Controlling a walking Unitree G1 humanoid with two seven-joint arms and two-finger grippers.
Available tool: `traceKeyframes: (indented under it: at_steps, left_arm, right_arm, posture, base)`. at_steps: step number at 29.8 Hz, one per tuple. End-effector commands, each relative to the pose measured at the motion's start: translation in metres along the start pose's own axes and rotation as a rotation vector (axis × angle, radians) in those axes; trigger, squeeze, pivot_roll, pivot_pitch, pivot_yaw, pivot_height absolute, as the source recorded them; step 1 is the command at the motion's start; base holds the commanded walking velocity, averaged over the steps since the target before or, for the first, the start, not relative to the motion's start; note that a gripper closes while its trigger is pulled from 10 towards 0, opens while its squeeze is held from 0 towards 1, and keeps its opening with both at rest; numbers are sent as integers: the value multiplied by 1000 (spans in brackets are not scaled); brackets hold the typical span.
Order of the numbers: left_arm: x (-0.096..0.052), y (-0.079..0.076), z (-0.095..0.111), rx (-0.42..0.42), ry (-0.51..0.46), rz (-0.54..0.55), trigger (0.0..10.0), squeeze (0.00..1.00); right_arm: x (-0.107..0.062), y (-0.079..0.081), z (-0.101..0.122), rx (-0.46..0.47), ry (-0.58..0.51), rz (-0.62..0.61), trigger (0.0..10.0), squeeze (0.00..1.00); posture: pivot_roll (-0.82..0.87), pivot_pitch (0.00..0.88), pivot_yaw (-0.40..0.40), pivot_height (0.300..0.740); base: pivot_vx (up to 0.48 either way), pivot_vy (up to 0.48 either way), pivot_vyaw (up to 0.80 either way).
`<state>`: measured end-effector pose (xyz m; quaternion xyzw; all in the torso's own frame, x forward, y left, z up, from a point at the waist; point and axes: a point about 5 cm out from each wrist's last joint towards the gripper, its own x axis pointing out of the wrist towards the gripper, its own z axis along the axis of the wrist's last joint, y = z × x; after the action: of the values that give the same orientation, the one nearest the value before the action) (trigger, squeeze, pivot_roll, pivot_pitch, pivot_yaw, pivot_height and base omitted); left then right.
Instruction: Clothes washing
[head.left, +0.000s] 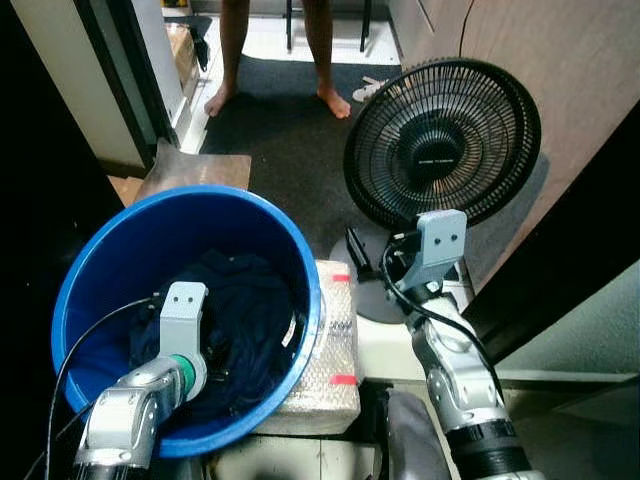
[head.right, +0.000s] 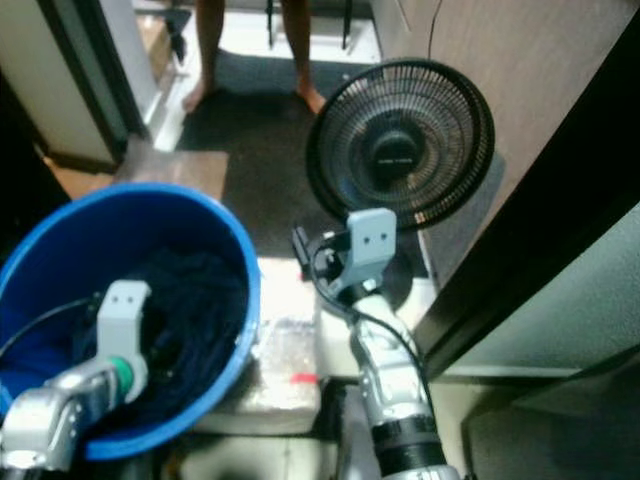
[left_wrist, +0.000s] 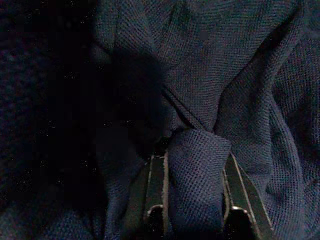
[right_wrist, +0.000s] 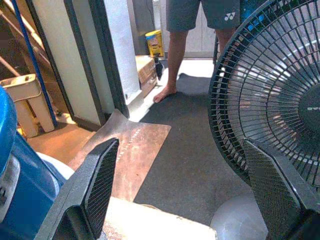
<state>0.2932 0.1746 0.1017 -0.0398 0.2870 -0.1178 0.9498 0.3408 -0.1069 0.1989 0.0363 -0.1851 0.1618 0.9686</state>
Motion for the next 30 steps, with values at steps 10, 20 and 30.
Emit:
traceKeyframes:
  at_steps: [10, 20, 30]
  left_arm:
    - [-15, -38, 2, 399, -207, -133, 0, 0]
    - [-49, -89, 69, 408, -581, -258, 10000, 0]
    - [-77, -109, 125, 367, -834, -307, 10000, 0]
  right_arm:
    - [-3, 2, -2, 15, 5, -4, 10000, 0]
    - [1, 8, -1, 28, -7, 8, 10000, 0]
    - [5, 10, 1, 33, -19, 14, 10000, 0]
  posture:
    - [65, 263, 3, 519]
    - [71, 233, 3, 519]
    - [71, 198, 2, 519]
  base:
    - [0, 0, 0]
    - [0, 0, 0]
    - [0, 0, 0]
